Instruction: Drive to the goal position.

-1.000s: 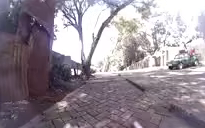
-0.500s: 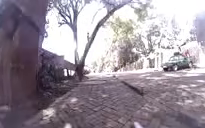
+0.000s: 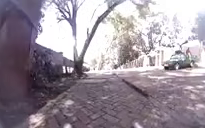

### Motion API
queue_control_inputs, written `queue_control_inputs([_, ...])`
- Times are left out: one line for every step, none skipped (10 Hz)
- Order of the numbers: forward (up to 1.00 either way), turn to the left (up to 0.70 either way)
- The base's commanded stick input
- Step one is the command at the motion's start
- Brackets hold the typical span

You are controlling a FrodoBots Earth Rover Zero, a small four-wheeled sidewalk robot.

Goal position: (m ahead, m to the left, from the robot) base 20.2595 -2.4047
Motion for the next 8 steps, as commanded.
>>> queue_control_inputs([0.7, 0.0])
queue_control_inputs([0.7, 0.0])
queue_control_inputs([0.7, 0.0])
queue_control_inputs([0.7, 0.0])
queue_control_inputs([0.7, 0.0])
queue_control_inputs([0.7, 0.0])
queue_control_inputs([0.7, 0.0])
queue_control_inputs([0.7, 0.0])
